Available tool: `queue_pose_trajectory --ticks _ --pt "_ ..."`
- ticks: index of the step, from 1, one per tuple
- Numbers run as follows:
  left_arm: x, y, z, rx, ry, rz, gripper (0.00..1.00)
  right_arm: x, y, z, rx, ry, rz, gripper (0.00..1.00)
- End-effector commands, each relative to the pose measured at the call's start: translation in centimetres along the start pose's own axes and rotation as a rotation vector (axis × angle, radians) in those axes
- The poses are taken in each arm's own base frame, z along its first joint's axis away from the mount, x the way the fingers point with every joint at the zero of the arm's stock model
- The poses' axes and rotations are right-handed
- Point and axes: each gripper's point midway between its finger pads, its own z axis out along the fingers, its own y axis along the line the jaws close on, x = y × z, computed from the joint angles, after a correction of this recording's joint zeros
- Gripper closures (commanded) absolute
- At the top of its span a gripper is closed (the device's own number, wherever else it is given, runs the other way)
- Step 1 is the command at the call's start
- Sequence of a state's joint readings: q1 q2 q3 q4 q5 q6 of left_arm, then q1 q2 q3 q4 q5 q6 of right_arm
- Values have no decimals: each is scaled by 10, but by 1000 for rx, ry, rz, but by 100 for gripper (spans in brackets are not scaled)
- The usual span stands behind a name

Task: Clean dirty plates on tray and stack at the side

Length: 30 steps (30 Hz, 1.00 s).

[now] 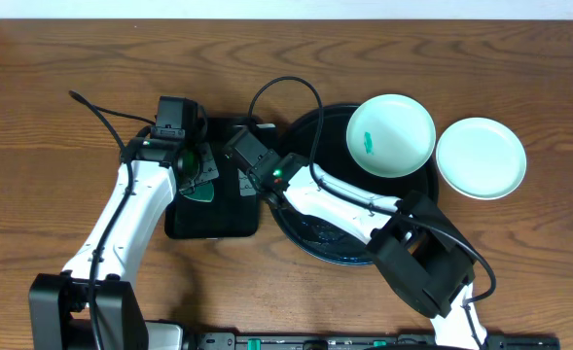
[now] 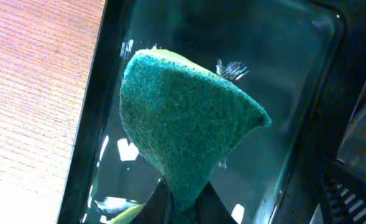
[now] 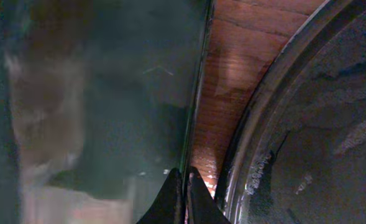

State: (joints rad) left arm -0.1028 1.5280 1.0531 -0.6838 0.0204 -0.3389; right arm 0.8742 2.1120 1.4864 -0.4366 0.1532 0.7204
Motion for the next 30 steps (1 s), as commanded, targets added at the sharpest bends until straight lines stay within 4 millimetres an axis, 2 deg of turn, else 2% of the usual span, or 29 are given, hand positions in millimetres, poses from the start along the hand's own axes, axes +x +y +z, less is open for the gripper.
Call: queue_pose_trajectory --ticks 1,15,30 --pt "0 1 -1 0 -3 13 92 -3 -6 1 18 -4 8 99" --pt "0 1 -1 0 -3 13 93 -19 -15 -8 57 -66 28 99" --pt "0 1 -1 0 -3 13 92 -21 -23 -10 96 -86 115 99"
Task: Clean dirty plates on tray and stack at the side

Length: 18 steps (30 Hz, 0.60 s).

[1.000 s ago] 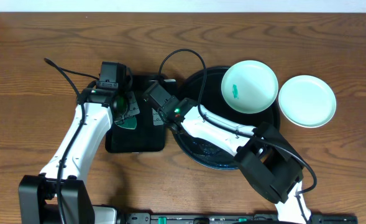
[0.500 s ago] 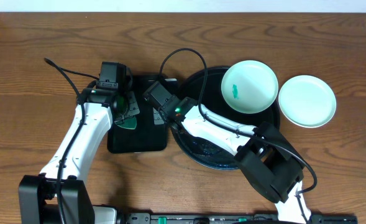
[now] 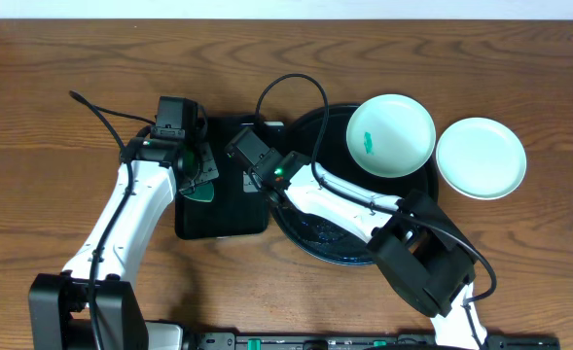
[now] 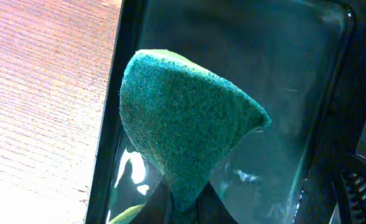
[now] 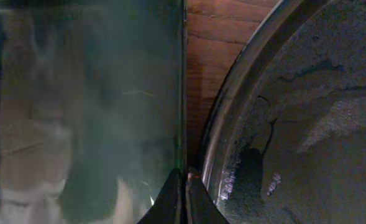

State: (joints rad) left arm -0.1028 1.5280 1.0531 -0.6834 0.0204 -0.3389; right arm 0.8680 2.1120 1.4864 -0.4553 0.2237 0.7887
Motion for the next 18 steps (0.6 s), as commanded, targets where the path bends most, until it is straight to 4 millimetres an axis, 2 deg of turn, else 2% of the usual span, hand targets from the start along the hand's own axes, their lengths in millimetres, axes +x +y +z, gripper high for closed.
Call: queue_pose_trajectory --ticks 1,8,9,12,13,18 --pt "1 1 -1 0 -2 13 93 -15 -8 -9 29 -48 55 99" --pt "0 1 -1 0 -3 13 93 -11 -10 -11 38 -33 62 99" --pt "0 1 -1 0 -3 13 93 -10 -8 -11 31 -27 62 98" --pt "0 1 -1 0 -3 13 93 -13 -6 -13 15 -28 52 83" --pt "0 1 -1 0 -3 13 93 -14 -5 -16 8 -31 43 82" --pt "0 1 -1 0 -3 13 93 -24 5 -36 -60 -34 37 80"
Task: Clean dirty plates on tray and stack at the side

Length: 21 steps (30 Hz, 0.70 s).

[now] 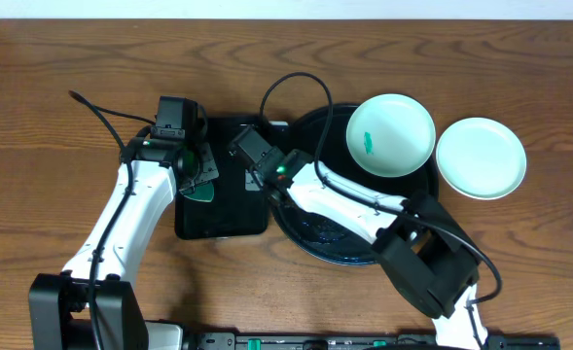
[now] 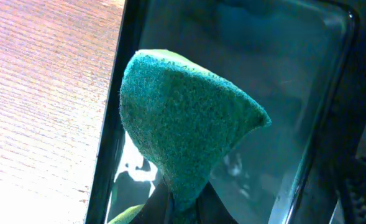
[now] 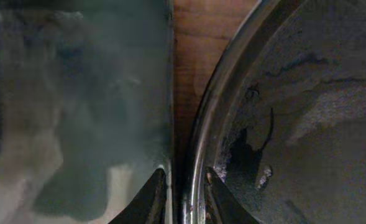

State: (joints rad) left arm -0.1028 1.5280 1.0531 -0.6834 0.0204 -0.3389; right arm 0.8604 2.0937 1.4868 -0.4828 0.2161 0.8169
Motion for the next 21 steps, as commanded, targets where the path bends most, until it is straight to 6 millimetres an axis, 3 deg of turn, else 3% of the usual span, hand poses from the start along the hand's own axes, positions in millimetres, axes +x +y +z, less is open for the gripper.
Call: queue_pose_trajectory --ticks 1,8,11,15,21 --pt "0 1 -1 0 -3 13 92 -22 12 -33 -75 -39 -8 79" --pt "1 1 -1 0 -2 13 93 -4 -4 -54 -36 54 -111 79" --pt "1 1 -1 0 -2 13 93 10 -14 -60 -10 123 -166 96" --pt "1 1 -1 0 -2 13 92 41 -33 -65 43 266 -189 99" --pt "1 1 -1 0 -2 13 93 64 -23 -71 15 326 -222 99"
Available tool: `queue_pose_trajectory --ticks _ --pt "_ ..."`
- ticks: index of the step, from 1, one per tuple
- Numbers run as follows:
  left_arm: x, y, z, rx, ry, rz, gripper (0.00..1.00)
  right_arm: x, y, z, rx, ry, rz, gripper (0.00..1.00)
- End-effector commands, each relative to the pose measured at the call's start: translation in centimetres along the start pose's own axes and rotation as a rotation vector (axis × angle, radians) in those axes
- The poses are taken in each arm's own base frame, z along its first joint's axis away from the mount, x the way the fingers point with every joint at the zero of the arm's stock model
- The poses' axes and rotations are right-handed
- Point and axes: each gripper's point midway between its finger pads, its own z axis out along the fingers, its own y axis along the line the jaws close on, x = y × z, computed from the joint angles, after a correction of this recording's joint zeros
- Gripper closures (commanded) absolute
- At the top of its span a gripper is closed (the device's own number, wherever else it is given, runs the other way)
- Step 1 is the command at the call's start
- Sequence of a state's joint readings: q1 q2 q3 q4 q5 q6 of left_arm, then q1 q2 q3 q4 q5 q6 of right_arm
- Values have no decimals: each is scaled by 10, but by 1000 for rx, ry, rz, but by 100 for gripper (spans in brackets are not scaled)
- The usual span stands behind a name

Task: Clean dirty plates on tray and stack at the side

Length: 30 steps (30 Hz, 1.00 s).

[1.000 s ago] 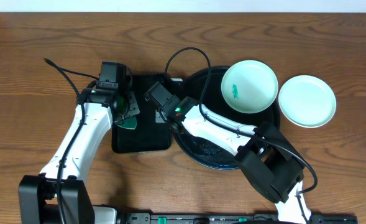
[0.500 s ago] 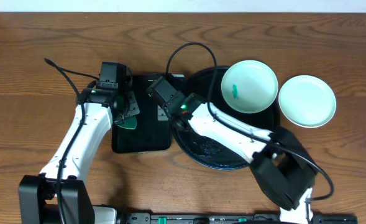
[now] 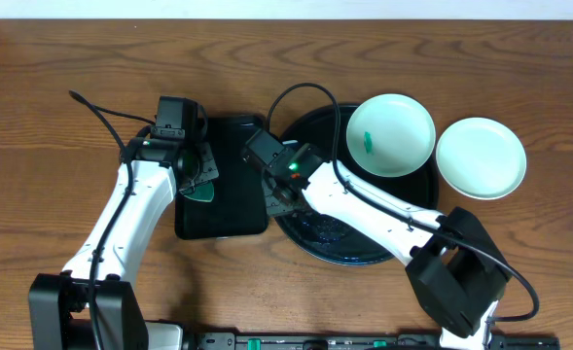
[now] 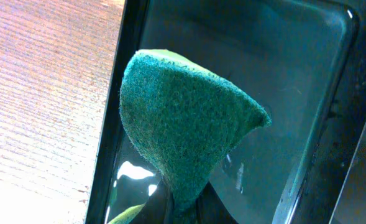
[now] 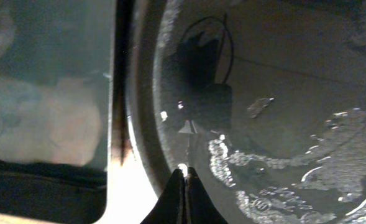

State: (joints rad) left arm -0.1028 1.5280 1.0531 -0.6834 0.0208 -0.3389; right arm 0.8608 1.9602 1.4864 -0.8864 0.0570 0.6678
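Observation:
A pale green plate [image 3: 391, 134] with a green smear lies on the back right of the round dark tray [image 3: 337, 243]. A second, clean-looking plate [image 3: 481, 157] rests on the table to its right. My left gripper [image 3: 195, 183] is shut on a green sponge [image 4: 183, 118], held over the black rectangular tray [image 3: 223, 209]. The right gripper [image 3: 282, 197] is shut with nothing visible between its tips [image 5: 184, 174], which sit just inside the round tray's left rim [image 5: 145, 93]. Wet streaks mark the round tray's floor [image 5: 282, 162].
The rectangular tray's glossy floor [image 4: 282, 93] lies close against the round tray, its edge [image 5: 111, 93] beside the rim. Wooden table [image 3: 53, 117] spreads to the left and back. A black cable [image 3: 296, 92] loops above the right wrist.
The right gripper, open astride the gap between the two trays, has moved right and is shut over the round tray's left rim. My left gripper and sponge have not moved.
At first my right gripper was shut on the rectangular tray's right edge, a strip of table showing between the trays. Then the tray stood further right, close to the round tray. The gripper then let go, and now it is shut over the round tray.

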Motion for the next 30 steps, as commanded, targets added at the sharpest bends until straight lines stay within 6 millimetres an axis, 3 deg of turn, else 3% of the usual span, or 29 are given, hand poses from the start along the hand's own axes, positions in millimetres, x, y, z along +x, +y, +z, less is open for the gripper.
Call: queue_pose_trajectory --ticks 1,3,7,13,25,30 --pt "1 1 -1 -1 -2 13 92 12 17 -7 -44 15 -54 99" --pt "1 1 -1 -1 -2 13 92 17 23 -7 -47 17 -72 99" --pt "1 1 -1 -1 -2 13 93 28 32 -6 -42 23 -107 89" --pt "1 1 -1 -1 -2 13 93 28 27 -2 12 -2 -125 99" --pt "1 1 -1 -1 -2 13 93 36 30 7 18 27 -138 99" --pt "1 1 -1 -1 -2 13 93 37 19 13 66 13 -142 99"
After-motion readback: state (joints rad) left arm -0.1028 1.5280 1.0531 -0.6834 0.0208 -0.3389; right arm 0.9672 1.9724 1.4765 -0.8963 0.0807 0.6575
